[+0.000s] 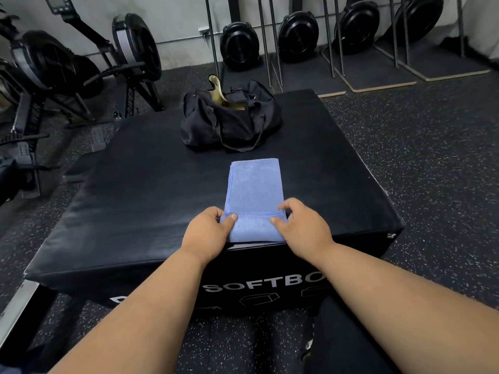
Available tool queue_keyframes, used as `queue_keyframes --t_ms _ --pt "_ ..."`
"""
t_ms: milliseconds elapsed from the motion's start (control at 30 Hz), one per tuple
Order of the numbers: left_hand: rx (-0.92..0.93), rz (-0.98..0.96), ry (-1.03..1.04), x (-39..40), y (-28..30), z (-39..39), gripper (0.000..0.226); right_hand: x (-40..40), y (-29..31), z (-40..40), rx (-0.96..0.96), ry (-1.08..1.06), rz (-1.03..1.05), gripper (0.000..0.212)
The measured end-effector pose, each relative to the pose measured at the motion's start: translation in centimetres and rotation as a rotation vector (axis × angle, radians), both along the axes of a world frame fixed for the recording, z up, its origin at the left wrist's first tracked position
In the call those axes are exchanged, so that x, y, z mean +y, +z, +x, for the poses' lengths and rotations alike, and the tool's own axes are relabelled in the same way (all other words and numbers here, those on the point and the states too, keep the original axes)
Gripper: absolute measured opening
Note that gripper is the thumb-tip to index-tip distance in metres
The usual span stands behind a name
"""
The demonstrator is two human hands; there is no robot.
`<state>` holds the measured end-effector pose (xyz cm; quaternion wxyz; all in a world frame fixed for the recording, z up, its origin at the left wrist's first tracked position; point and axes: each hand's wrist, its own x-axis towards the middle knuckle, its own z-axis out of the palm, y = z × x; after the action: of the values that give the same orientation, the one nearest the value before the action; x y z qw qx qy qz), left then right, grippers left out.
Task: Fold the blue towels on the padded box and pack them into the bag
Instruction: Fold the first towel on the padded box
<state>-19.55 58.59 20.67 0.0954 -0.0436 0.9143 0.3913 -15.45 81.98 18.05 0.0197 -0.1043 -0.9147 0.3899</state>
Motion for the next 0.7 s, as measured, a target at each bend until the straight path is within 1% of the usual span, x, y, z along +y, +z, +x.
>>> queue_keyframes --t_ms 133,233,267,333,400,433,467,500,533,600,633,700 --pt "0.031 -0.029 0.045 0.2 0.1 0.0 0.021 0.2 -0.2 -0.1 0.007 0.015 0.055 0.031" --pt "0.083 -0.066 0.058 0.5 0.1 0.3 0.027 0.2 -0.4 -0.2 0.015 0.028 0.068 0.031" --pt "0.142 -0.090 0.051 0.5 0.0 0.5 0.028 0.2 -0.4 -0.1 0.019 0.033 0.073 0.031" --pt "0.362 -0.146 -0.029 0.6 -0.5 1.0 0.030 0.2 -0.5 0.0 0.025 0.042 0.083 0.031" --pt "0.595 -0.238 -0.238 0.9 -1.3 1.5 0.033 0.2 -0.6 0.0 0.035 0.044 0.092 0.031" --pt "0.661 -0.315 -0.371 1.0 -1.9 1.7 0.038 0.2 -0.6 0.0 0.044 0.042 0.098 0.031" --pt "0.667 -0.404 -0.489 1.1 -2.5 2.0 0.045 0.1 -0.6 0.0 0.054 0.040 0.101 0.031" --pt "0.605 -0.491 -0.573 1.1 -3.0 2.3 0.055 0.0 -0.6 0.1 0.067 0.039 0.099 0.032" --pt "0.517 -0.556 -0.615 1.1 -3.4 2.7 0.063 0.0 -0.6 0.2 0.083 0.042 0.091 0.034" --pt "0.392 -0.596 -0.628 0.8 -4.0 2.8 0.072 0.0 -0.7 0.5 0.150 0.064 0.094 0.036" --pt "0.366 -0.596 -0.628 0.7 -4.0 2.7 0.075 0.1 -0.8 0.6 0.228 0.092 0.149 0.034" --pt "0.320 -0.603 -0.652 0.5 -3.7 2.4 0.080 0.4 -1.6 0.5 0.434 0.170 0.372 0.027"
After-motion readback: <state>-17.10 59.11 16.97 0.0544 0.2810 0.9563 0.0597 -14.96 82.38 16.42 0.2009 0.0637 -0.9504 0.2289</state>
